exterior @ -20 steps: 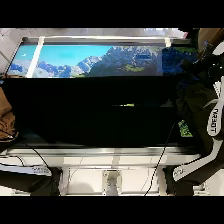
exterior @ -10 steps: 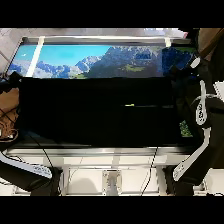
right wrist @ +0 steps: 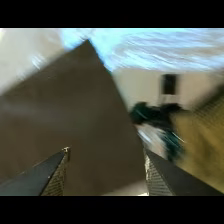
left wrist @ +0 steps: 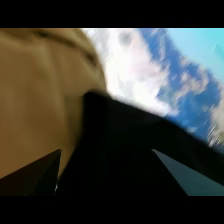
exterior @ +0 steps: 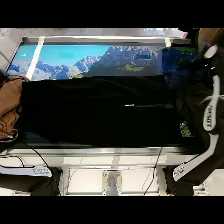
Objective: Fold the clothes and pants, and hang the long-sleeved shirts on hangers.
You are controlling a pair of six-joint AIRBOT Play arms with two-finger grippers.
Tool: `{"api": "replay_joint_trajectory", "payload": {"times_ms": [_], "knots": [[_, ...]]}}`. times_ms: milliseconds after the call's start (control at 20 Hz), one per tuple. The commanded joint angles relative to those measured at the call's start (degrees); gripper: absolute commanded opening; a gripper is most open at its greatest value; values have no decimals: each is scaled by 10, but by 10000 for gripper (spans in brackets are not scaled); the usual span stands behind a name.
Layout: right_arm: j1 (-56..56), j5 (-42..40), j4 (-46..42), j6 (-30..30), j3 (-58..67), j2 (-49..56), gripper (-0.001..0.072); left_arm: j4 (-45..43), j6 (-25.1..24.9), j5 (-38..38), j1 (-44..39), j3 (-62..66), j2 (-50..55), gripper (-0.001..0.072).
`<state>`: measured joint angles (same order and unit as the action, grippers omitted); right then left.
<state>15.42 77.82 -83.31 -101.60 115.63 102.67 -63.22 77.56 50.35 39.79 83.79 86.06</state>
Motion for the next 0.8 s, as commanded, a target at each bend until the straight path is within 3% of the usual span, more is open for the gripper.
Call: {"api": "replay_joint_trajectory", "payload": {"times_ms": [0,100,200,400,600,700,750], "knots": [[20,146,-50,99,-59,-126,507,-48,0,156,96,-85,-99,607],[32,147,-40,124,-183,-225,507,-46,-15,154,155,-219,-157,606],[35,97,-28,125,-316,-325,507,-25,-27,153,210,-331,-189,584],[35,18,5,123,-520,-490,507,134,-99,94,294,-455,-188,583],[35,1,5,106,-619,-559,508,306,-179,76,276,-475,-144,578],[35,2,3,95,-637,-575,507,340,-187,37,242,-475,-122,486],[35,4,1,92,-640,-584,507,341,-187,14,221,-475,-112,486]]}}
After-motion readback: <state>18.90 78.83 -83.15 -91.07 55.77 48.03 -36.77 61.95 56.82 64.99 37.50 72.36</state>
